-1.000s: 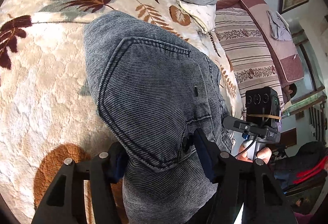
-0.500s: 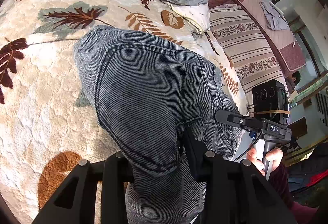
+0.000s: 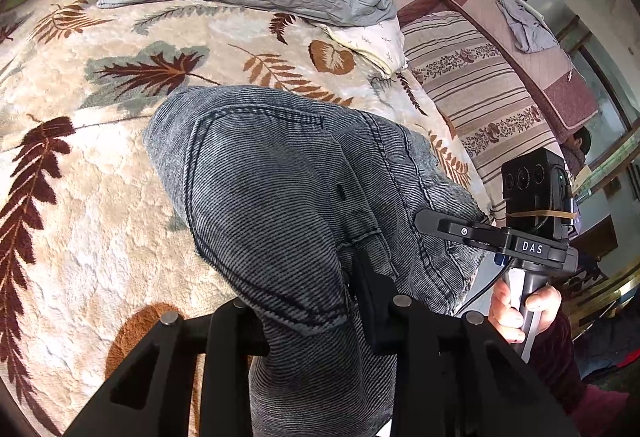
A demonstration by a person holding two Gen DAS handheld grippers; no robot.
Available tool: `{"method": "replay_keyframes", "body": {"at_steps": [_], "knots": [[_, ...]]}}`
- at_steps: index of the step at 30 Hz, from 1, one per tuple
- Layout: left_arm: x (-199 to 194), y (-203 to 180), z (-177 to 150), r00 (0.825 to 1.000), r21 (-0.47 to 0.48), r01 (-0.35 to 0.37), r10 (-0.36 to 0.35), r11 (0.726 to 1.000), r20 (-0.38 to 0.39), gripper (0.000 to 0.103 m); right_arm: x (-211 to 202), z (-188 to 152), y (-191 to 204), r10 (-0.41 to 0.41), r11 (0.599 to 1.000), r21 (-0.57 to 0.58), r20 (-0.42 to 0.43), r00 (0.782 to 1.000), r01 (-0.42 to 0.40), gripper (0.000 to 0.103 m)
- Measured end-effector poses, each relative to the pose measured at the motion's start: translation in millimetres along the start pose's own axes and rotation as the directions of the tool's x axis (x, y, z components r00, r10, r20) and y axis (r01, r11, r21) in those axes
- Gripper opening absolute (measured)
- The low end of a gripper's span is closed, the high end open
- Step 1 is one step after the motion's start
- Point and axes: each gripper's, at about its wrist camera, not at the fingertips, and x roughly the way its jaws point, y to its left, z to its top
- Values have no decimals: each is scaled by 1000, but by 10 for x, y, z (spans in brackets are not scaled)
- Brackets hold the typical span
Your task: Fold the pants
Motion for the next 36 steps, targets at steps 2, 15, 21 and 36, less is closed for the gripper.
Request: {"method": "replay_keyframes", "body": {"at_steps": [2,15,21,36], "knots": [[-51,17,-4,1000,0,-9,9,1000,9,32,26,-4,63,-8,1000,-28,-5,1000,8,42],[-467,54,41,991,20,-90,88,996,98,32,167,65,422,39,993,-112,18,999,-36,37],[-661,91,273,981,-3,-138,138,990,139,32,271,246,589,73,987,-147,25,997,-68,37],[-726,276,1138,919,-76,-301,311,950,241,32,760,1219,647,183,976,-136,93,979,-170,37]]}}
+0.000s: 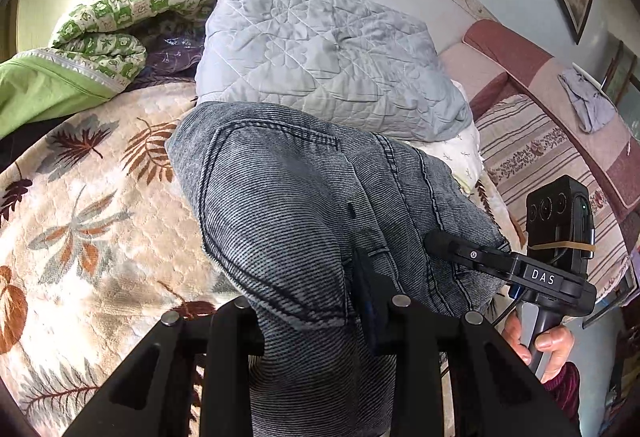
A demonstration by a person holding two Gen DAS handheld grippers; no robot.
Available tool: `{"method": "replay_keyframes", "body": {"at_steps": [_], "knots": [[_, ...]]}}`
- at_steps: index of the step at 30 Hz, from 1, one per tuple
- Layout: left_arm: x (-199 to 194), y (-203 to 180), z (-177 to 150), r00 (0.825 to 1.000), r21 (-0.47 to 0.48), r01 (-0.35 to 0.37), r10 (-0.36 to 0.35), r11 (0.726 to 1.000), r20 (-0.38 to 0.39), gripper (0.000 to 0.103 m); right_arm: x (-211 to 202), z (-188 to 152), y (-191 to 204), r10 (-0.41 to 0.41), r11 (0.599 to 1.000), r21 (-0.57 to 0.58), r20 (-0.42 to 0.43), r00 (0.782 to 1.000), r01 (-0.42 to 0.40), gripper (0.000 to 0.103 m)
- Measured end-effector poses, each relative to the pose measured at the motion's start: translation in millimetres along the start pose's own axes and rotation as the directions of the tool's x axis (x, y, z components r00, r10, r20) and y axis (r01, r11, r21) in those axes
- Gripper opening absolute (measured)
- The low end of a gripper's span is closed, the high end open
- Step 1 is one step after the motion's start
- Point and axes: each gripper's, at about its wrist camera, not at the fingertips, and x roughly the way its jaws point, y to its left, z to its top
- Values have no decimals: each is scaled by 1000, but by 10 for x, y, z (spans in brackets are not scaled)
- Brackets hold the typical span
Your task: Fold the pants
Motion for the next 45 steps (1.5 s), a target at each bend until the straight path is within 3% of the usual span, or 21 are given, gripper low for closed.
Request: {"method": "replay_keyframes", "body": {"at_steps": [12,19,22,26,27,29,32,37,39,42,45], "knots": [[734,400,19,995,-63,-52,46,997,-91,32,648,95,-409,-97,994,36,-68,993,100,37],[1027,490,-22,982,-40,-123,116,992,-149,33,915,109,-664,-129,988,69,-118,985,138,37],[1086,508,-41,978,-30,-142,135,989,-158,39,938,115,-718,-133,987,72,-137,982,143,37],[1220,495,-129,959,24,-224,225,974,-172,56,1003,56,-845,-144,980,112,-154,978,162,43],[1217,514,-136,957,23,-238,238,971,-166,64,1008,42,-879,-150,978,122,-158,976,170,50],[1187,573,-130,955,-5,-248,243,969,-168,71,986,35,-890,-153,978,118,-148,977,171,53],[1052,605,-126,952,-49,-272,262,961,-157,74,881,34,-802,-194,972,109,-129,972,209,58],[673,346,-122,913,29,-402,403,915,-68,76,465,37,-537,-237,970,40,-40,971,238,59],[486,213,-107,887,55,-461,462,886,-4,80,273,1,-408,-266,964,7,13,964,265,60],[179,18,-117,855,75,-517,508,853,106,83,27,-117,-179,-282,955,-64,95,955,289,61],[-118,-133,-118,830,54,-543,526,838,186,85,-161,-248,88,-292,943,-122,147,945,310,61]]}}
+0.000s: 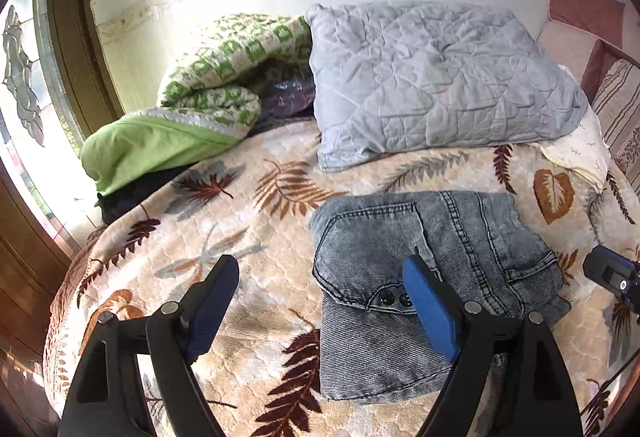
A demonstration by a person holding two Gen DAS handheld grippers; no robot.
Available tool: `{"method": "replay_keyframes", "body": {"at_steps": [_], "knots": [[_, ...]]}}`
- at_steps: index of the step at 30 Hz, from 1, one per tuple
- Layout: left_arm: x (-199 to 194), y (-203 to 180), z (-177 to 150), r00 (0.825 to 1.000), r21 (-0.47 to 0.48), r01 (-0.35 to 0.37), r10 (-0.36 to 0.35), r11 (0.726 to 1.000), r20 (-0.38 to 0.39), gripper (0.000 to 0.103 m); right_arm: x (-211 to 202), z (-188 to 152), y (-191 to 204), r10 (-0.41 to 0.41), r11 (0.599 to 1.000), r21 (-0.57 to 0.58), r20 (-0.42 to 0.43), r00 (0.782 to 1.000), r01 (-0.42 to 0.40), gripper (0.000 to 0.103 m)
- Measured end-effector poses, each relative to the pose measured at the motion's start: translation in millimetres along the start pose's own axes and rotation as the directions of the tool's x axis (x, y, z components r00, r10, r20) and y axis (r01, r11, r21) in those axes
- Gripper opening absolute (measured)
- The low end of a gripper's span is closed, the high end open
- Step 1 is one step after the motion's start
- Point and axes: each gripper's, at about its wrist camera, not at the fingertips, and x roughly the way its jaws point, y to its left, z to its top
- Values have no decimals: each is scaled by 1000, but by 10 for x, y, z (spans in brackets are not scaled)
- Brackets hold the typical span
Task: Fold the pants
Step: 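Release the folded jeans and lift both grippers away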
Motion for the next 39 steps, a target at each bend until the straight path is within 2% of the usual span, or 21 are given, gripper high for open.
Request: {"method": "replay_keyframes", "body": {"at_steps": [5,7,17,22,25,28,34,39], "knots": [[-477,65,27,994,-34,-18,22,999,111,93,-370,-66,429,17,996,-84,66,998,-12,61],[-638,90,27,989,-40,-19,24,999,144,94,-499,-104,567,34,994,-103,101,994,-24,62],[-1095,268,-50,969,-91,-31,52,995,243,100,-813,-197,942,53,986,-167,175,983,-23,63],[-1085,298,-105,967,-104,-41,66,994,245,101,-920,-316,1008,28,979,-201,220,975,17,66],[-1052,297,-167,966,-108,-70,95,992,240,101,-941,-356,1033,1,974,-220,236,972,53,68],[-999,311,-235,968,-104,-90,111,990,225,101,-904,-387,1054,-71,962,-237,251,965,133,72],[-864,394,-348,979,-121,-78,99,990,176,101,-710,-418,969,-147,954,-230,208,967,194,72],[-871,490,-395,967,-151,-110,141,982,210,101,-591,-468,981,-173,940,-263,186,967,219,72]]}}
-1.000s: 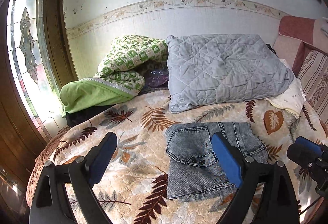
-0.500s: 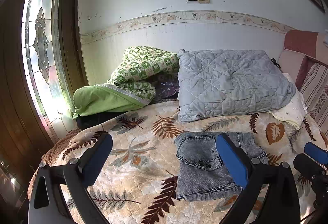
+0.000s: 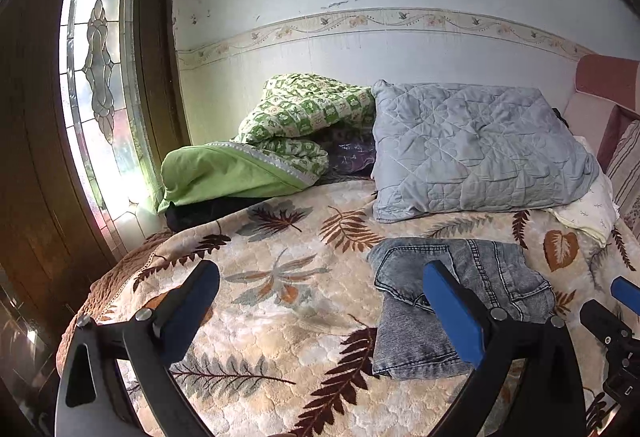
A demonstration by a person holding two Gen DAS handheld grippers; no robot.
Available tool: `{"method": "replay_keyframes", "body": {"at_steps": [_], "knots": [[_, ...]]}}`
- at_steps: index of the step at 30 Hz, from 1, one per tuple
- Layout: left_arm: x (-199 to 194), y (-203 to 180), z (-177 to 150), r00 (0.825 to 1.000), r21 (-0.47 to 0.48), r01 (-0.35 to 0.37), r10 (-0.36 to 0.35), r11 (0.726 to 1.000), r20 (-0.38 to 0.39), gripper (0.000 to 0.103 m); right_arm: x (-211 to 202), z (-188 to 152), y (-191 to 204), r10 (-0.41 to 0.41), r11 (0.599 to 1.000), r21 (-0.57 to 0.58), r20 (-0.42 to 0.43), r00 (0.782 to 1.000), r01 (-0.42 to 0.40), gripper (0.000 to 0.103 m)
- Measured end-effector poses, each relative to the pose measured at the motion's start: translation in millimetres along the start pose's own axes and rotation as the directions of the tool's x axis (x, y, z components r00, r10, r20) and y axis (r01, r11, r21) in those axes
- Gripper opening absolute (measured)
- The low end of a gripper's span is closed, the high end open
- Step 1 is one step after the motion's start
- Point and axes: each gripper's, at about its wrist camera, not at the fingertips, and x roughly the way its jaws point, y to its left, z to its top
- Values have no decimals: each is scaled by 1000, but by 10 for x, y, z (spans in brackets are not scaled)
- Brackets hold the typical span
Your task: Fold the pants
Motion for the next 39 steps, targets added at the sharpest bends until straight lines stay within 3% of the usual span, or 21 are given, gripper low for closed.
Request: {"method": "replay_keyframes", "body": {"at_steps": [8,18,39], "knots": [[84,-26,-59,999,45,-32,32,998,5,101,73,-89,83,-18,999,-41,4,1000,19,72],[210,-75,-110,1000,70,-9,9,998,-4,101,132,-176,65,-22,998,-54,1,1000,22,72],[146,-26,-79,1000,40,-6,5,999,20,101,111,-167,84,-27,997,-68,24,999,29,72]]}}
